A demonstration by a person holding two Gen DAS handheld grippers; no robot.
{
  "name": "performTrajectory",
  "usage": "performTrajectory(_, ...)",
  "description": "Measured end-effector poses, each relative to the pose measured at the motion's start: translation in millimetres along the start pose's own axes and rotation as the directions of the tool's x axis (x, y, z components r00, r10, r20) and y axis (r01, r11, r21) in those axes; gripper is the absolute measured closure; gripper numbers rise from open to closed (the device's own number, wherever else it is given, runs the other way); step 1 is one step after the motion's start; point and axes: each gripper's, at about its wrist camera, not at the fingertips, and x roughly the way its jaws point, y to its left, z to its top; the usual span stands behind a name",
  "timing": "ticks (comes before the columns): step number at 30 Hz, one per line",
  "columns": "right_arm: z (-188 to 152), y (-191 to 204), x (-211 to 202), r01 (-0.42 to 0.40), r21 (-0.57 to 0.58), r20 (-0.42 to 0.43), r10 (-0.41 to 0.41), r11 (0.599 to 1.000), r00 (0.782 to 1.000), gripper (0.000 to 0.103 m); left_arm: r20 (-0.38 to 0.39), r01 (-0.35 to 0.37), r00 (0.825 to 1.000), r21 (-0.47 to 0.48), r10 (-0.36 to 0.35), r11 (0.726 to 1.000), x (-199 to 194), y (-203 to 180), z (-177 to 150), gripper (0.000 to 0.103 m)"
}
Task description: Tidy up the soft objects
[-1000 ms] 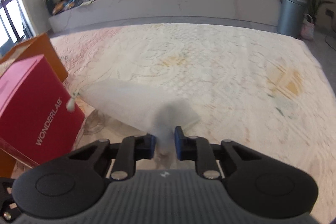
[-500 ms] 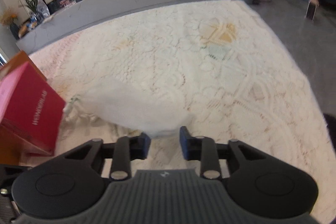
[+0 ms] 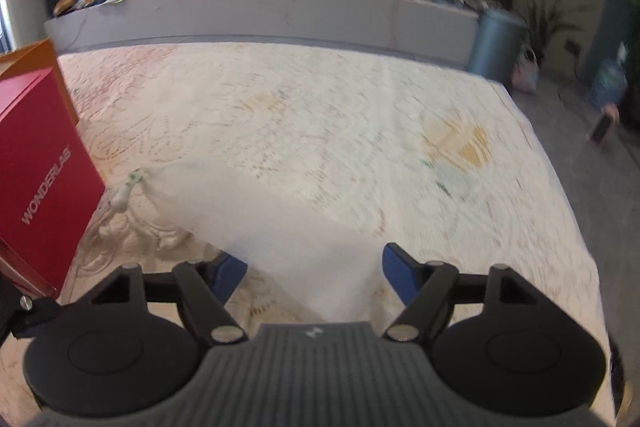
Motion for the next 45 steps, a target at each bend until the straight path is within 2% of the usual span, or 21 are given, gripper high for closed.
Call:
performTrajectory(6,0.0,11.8,12.8,-0.008,-0.056,0.014,0.008,0.998,1.0,0.03,0.074,-0.082,0.994,0.091,0.075,0.993,1.8,-15.7,-6.6,0.018)
performTrajectory(9,-1.1,5.3,11.0,-0.031,-0.004,0.014,0.031,1.0,0.999,0.046,0.105,-0.101,0.99,0.113,0.089,0.989,5.7,-18.4,-9.0,0.018)
performTrajectory(11,-1.8,0.7,10.8,-0.037,0.034,0.005,0.037,0.999,0.999,0.064,0.11,-0.097,0.99,0.103,0.086,0.99,7.5,-16.9,-9.5,0.019)
performTrajectory(13,-3.3,-3.5,10.2,-0.028,0.07,-0.001,0.028,0.997,1.0,0.076,0.097,-0.069,0.993,0.063,0.062,0.996,8.5,-12.0,-8.1,0.023)
performTrajectory(16,-4.2,-11.9,7.2,-0.032,0.129,-0.004,0.033,0.991,0.999,0.079,0.064,-0.011,0.998,-0.034,0.014,0.999,11.1,0.3,-5.7,0.028)
performTrajectory(19,-4.9,-16.9,1.3,-0.06,0.153,0.009,0.06,0.986,0.998,0.079,0.048,0.07,0.997,-0.127,-0.065,0.989,13.4,11.9,-4.8,0.049)
performTrajectory(21,-5.1,-18.0,-2.9,-0.066,0.154,0.022,0.064,0.986,0.998,0.079,0.054,0.127,0.991,-0.168,-0.119,0.978,15.3,16.6,-5.4,0.075)
performTrajectory(23,-4.6,-19.2,-6.6,-0.072,0.164,0.032,0.068,0.984,0.997,0.082,0.056,0.142,0.989,-0.161,-0.134,0.977,14.8,16.0,-3.9,0.082)
performTrajectory(24,-4.5,-20.3,-8.2,-0.081,0.176,0.037,0.076,0.981,0.996,0.084,0.051,0.139,0.99,-0.15,-0.133,0.979,14.1,13.8,-2.9,0.089)
performTrajectory(26,-5.2,-22.9,-12.1,-0.092,0.202,0.052,0.083,0.975,0.995,0.088,0.035,0.116,0.993,-0.106,-0.113,0.988,11.7,2.7,-2.0,0.095)
performTrajectory(30,-12.1,-28.2,-20.8,-0.073,0.245,0.06,0.06,0.967,0.996,0.092,0.028,0.084,0.996,-0.03,-0.083,0.996,10.2,-7.2,-3.3,0.098)
performTrajectory(35,-21.3,-41.5,-36.5,-0.06,0.316,0.068,0.04,0.947,0.997,0.098,0.026,0.103,0.995,-0.111,-0.1,0.988,8.3,5.3,0.8,0.098)
performTrajectory(37,-22.7,-47.1,-44.8,-0.049,0.335,0.078,0.024,0.941,0.997,0.099,0.053,0.09,0.995,-0.118,-0.085,0.989,-0.3,9.5,5.8,0.098)
performTrajectory(40,-24.4,-56.1,-56.6,-0.041,0.38,0.089,0.007,0.924,0.996,0.101,0.098,0.038,0.995,-0.152,-0.023,0.988,-17.8,15.7,14.4,0.098)
performTrajectory(42,-26.7,-61.6,-64.6,-0.058,0.418,0.098,0.018,0.907,0.995,0.102,0.116,0.027,0.993,-0.177,-0.007,0.984,-26.4,21.4,20.5,0.098)
performTrajectory(45,-26.7,-61.7,-78.0,-0.066,0.425,0.119,0.016,0.903,0.993,0.103,0.136,0.027,0.991,-0.218,0.003,0.976,-36.2,30.0,27.8,0.098)
